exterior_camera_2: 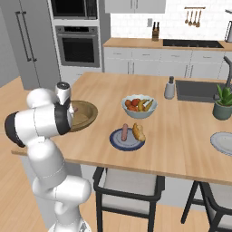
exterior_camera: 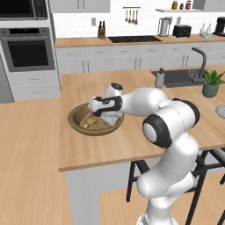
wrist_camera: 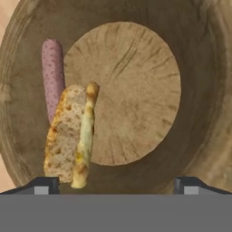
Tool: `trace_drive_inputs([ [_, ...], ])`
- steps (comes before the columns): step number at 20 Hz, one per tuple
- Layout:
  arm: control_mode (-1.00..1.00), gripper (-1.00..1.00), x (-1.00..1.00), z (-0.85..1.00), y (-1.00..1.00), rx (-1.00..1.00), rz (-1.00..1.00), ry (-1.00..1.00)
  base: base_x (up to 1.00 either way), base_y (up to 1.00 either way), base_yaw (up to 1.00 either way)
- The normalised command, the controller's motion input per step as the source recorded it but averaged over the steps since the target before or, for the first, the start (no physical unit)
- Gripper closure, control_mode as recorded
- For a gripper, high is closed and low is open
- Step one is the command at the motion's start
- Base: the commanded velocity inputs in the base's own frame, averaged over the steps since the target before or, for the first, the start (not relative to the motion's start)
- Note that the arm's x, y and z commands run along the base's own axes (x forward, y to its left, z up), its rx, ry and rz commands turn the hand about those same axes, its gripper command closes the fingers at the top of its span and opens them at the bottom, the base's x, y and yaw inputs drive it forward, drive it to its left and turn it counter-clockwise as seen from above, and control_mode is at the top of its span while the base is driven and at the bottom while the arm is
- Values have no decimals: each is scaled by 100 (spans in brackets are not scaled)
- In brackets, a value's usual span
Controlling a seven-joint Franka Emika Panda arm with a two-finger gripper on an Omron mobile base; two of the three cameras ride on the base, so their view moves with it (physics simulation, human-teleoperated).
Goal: Place one bun and one sausage from the bowl on each plate.
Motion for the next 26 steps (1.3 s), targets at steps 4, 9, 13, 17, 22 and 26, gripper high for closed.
trace_drive_inputs([
  [4, -100, -100, 5, -24, 2, 0, -3, 1, 0, 0, 0],
  [9, -100, -100, 0, -31, 5, 0, -2, 0, 0, 0, 0],
  [13, -100, -100, 0, -25, 4, 0, -2, 0, 0, 0, 0],
  [17, -100, -100, 16, -6, 12, 0, -5, 0, 0, 0, 0],
  [22, -100, -100, 22, -7, 7, 0, -5, 0, 0, 0, 0],
  [26, -100, -100, 16, -8, 8, 0, -4, 0, 0, 0, 0],
])
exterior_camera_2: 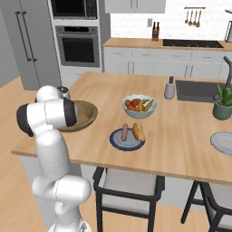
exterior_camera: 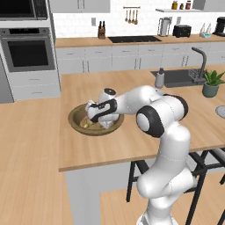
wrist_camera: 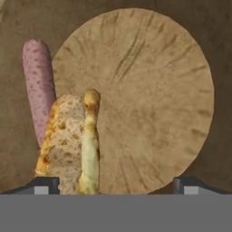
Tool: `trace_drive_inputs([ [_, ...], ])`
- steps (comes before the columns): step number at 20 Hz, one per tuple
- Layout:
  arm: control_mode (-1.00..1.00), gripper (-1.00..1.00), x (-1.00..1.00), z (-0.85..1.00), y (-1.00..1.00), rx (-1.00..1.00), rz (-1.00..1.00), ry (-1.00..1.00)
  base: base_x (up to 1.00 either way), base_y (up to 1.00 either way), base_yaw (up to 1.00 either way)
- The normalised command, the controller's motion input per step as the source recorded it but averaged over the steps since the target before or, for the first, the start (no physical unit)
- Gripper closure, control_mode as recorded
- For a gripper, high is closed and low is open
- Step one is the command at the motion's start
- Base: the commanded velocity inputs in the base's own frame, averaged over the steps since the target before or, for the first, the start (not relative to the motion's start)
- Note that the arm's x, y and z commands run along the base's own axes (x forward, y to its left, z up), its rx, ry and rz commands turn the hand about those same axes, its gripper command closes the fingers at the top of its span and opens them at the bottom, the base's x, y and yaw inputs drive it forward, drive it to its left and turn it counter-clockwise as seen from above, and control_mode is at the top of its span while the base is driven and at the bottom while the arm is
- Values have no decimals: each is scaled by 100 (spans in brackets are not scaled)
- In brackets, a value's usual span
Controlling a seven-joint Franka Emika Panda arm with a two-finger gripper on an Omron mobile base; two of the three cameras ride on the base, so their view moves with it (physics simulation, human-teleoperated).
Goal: Place one bun and one sausage from the bowl on each plate.
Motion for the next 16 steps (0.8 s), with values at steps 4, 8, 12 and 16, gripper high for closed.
trace_drive_inputs([
  [4, -100, -100, 25, -5, 11, 0, -2, 0, 0, 0, 0],
  [8, -100, -100, 20, -12, 11, 0, 0, 0, 0, 0, 0],
  [12, -100, -100, 12, -27, 5, 0, 0, 0, 0, 0, 0],
  [16, -100, -100, 2, -37, 0, 0, 0, 0, 0, 0, 0],
])
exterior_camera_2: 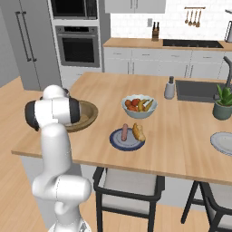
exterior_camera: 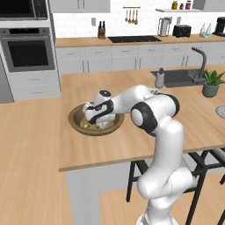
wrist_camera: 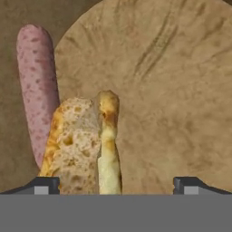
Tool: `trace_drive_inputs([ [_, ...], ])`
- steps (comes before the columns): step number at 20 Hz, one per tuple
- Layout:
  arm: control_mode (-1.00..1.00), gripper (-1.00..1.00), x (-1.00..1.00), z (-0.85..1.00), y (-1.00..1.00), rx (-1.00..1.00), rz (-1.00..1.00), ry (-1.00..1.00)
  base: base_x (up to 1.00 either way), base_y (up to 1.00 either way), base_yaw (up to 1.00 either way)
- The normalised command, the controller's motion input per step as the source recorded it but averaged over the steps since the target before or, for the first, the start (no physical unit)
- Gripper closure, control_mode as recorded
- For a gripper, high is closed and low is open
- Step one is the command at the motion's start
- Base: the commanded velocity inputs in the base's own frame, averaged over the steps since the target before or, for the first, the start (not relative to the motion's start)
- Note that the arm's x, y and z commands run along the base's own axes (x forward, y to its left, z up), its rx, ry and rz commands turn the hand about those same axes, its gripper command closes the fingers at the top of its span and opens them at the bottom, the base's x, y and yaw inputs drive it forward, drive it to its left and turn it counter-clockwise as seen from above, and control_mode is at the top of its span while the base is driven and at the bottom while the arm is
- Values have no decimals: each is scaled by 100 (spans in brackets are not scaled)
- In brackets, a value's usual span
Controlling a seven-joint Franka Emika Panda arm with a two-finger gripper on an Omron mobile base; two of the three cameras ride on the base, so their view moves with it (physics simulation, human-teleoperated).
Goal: Place one bun and one sausage from the bowl on each plate.
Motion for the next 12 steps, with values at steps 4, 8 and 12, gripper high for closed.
trace_drive_inputs([
  [4, -100, -100, 13, -13, 3, 0, 0, 0, 0, 0, 0],
  [8, -100, -100, 24, 0, 7, 0, 0, 0, 0, 0, 0],
  [12, -100, -100, 19, -8, 10, 0, 0, 0, 0, 0, 0],
])
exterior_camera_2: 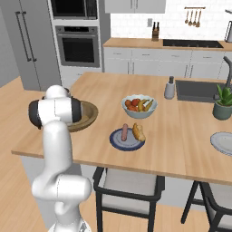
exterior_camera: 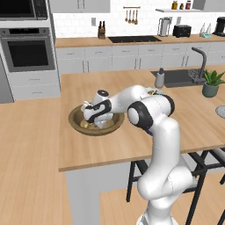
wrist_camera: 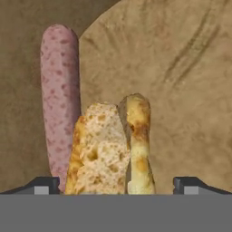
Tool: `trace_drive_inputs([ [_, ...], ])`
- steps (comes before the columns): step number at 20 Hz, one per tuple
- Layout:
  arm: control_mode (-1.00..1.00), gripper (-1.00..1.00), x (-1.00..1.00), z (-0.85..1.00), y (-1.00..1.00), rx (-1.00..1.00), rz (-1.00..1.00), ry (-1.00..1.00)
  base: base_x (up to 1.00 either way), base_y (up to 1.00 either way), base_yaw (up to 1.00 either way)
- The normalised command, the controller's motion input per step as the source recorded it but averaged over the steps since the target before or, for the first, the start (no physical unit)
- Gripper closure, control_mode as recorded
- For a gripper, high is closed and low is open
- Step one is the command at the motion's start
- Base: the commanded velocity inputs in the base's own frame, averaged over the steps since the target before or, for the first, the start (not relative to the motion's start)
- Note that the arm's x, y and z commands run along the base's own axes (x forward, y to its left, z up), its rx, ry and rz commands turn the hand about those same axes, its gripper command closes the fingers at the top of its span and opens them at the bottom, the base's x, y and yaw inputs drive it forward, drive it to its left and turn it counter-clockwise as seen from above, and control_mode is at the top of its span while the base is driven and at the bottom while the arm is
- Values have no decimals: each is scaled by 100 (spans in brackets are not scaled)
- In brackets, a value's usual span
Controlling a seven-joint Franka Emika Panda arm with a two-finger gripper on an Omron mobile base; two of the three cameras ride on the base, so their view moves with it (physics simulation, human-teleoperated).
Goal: Place one bun and one sausage from the bowl on each plate.
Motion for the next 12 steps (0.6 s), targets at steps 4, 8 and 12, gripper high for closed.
trace_drive_inputs([
  [4, -100, -100, 10, -10, 9, 0, 0, 0, 0, 0, 0],
  [8, -100, -100, 0, 0, 0, 0, 0, 0, 0, 0, 0],
  [12, -100, 100, 0, 0, 0, 0, 0, 0, 0, 0, 0],
])
